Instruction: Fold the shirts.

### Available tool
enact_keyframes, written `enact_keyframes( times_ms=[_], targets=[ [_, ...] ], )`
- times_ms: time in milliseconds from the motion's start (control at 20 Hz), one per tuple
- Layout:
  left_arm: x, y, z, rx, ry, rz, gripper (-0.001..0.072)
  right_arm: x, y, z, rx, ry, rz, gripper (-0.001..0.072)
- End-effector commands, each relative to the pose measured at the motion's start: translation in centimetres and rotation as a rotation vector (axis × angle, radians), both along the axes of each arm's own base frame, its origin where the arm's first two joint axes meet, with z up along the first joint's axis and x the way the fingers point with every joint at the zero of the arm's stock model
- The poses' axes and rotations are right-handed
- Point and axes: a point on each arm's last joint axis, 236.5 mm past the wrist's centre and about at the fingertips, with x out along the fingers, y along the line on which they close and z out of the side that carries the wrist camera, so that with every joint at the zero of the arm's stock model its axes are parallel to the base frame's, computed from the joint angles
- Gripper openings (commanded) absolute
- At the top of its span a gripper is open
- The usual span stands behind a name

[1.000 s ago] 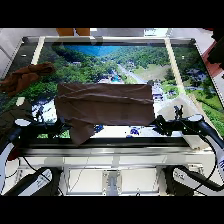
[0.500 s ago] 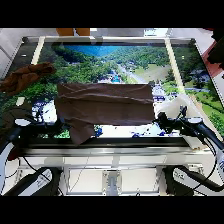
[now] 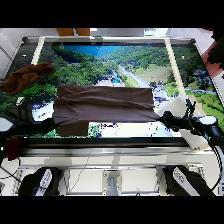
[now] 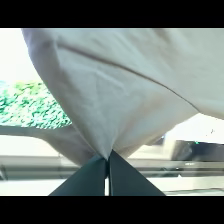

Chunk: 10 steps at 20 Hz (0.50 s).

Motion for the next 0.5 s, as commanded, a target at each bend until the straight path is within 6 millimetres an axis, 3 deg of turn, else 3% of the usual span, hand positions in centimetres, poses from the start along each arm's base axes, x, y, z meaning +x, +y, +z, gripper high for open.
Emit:
enact_keyframes(
  times_ms=[0,100,200,350,450],
  targets=[
    [0.7,-1.3,4.2,-0.034,-0.133,0.006,0.0009,-0.8,-0.9,0.9,-0.069,0.009,0.049,0.003],
    [4.3,-1.9,8.5,-0.076,-0.324,-0.001,0.0008,1.1,-1.2,2.9,-0.103,-0.064,0.056,0.0029],
    [6.7,-0.9,10.0,-0.025,-0.362,-0.015,0.0008,4.6,-1.4,6.1,-0.188,-0.205,0.059,0.0028],
    [11.3,-0.4,9.2,0.065,-0.354,-0.069,0.0008,9.8,-1.2,10.4,-0.269,-0.371,0.057,0.0028],
    [14.9,-1.0,7.1,0.134,-0.329,-0.129,0.0008,12.7,-0.3,10.7,-0.269,-0.378,0.089,0.0028]
  ],
)
